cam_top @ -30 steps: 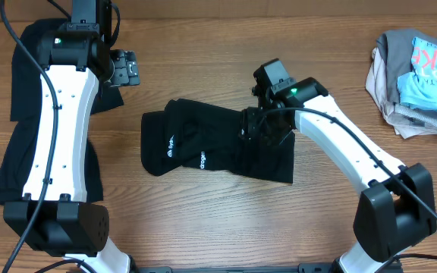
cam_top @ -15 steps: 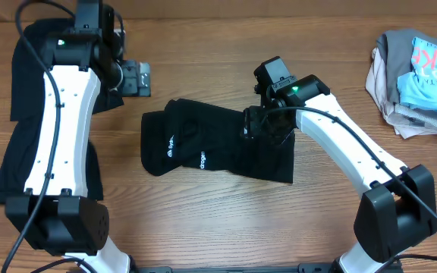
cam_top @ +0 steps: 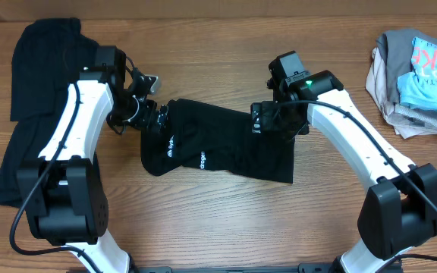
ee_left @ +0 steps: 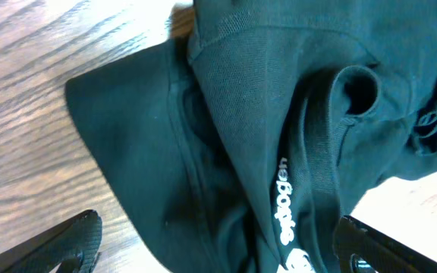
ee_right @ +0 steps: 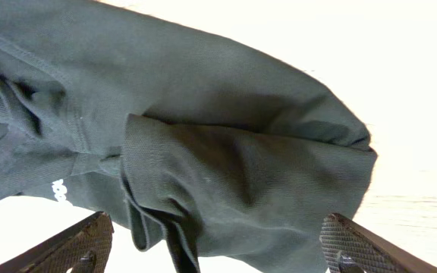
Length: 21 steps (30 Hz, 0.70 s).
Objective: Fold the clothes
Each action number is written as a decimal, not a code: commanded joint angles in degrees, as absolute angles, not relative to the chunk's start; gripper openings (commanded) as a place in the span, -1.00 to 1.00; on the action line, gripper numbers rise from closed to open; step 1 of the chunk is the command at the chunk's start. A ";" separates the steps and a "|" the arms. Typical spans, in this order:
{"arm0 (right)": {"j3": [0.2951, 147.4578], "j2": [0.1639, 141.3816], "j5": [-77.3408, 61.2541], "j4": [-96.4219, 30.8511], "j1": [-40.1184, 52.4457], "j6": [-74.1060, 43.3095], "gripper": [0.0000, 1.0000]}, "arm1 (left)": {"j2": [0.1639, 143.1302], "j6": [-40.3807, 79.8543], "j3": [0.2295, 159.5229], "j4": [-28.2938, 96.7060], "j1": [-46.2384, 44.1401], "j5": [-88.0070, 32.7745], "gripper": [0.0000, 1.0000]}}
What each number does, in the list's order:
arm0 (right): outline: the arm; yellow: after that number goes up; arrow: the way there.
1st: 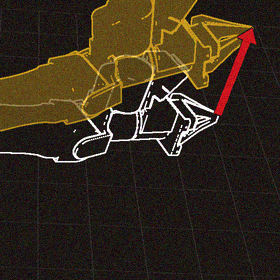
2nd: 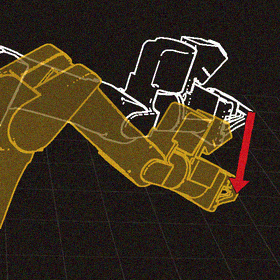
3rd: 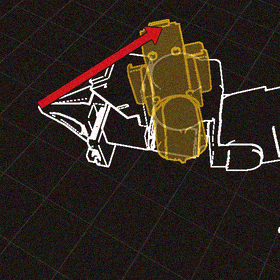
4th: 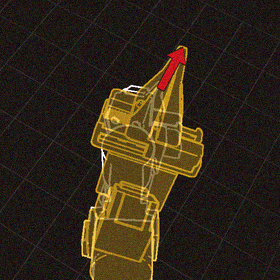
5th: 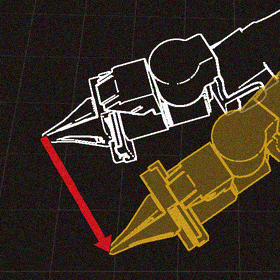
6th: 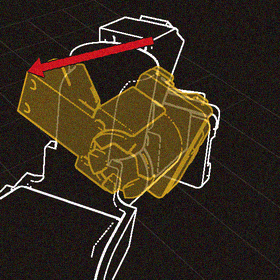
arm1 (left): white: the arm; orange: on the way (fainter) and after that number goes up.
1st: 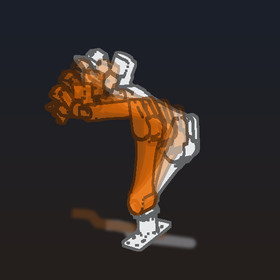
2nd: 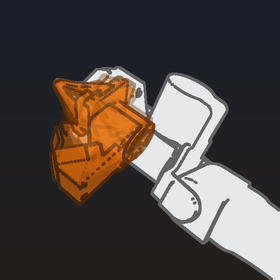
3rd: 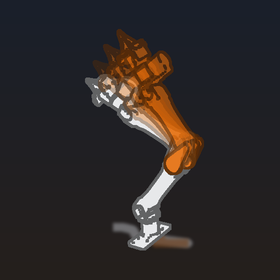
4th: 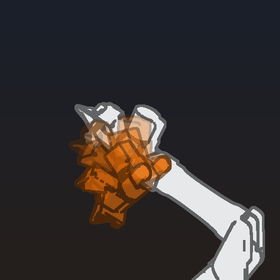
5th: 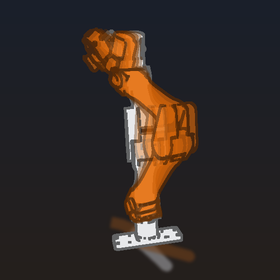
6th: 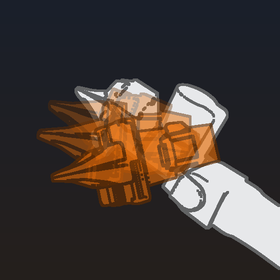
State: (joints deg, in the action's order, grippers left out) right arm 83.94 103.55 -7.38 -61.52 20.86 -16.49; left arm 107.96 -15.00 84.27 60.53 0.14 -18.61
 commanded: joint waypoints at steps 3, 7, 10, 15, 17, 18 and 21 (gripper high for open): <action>83.64 102.41 -6.94 -61.43 20.49 -14.94 0.85 | 108.01 -19.35 79.68 57.14 0.62 -19.73 1.00; 83.64 102.41 -6.92 -61.52 20.49 -14.92 0.92 | 108.03 -19.22 77.01 55.88 0.80 -16.78 0.99; 83.64 102.41 -6.92 -61.45 20.49 -14.94 0.97 | 108.03 -19.25 76.18 55.86 0.78 -16.34 0.99; 83.64 102.41 -6.92 -61.45 20.49 -14.92 1.00 | 108.05 -17.26 75.64 54.89 0.78 -13.23 1.00; 83.64 102.41 -6.92 -61.54 20.49 -14.92 1.00 | 108.05 -13.65 75.29 53.74 0.78 -9.85 1.00; 83.64 102.41 -6.92 -61.63 20.49 -14.92 1.00 | 108.12 -13.21 75.11 53.43 0.78 -9.72 1.00; 83.61 102.41 -6.90 -61.67 20.49 -14.92 1.00 | 108.38 -12.25 74.72 53.21 0.78 -10.11 1.00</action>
State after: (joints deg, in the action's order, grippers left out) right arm 83.94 103.55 -7.22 -61.65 20.60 -15.18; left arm 107.96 -15.14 75.72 53.47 0.16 -12.14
